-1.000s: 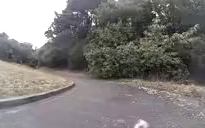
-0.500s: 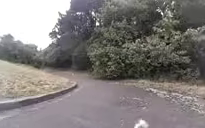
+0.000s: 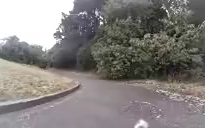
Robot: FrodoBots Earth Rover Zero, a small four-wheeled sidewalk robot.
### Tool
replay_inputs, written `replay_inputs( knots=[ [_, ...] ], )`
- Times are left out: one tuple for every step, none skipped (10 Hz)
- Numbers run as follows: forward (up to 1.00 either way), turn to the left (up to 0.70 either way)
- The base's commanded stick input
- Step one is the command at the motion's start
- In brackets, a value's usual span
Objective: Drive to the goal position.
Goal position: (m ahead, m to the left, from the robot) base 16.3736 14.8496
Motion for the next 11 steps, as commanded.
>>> replay_inputs(
  knots=[
    [0.70,0.00],
    [0.70,0.00],
    [0.70,0.00],
    [0.70,0.00],
    [0.70,0.00],
    [0.70,0.14],
    [0.70,0.14],
    [0.70,0.14],
    [0.70,0.14],
    [0.70,0.14],
    [0.70,0.14]
  ],
)
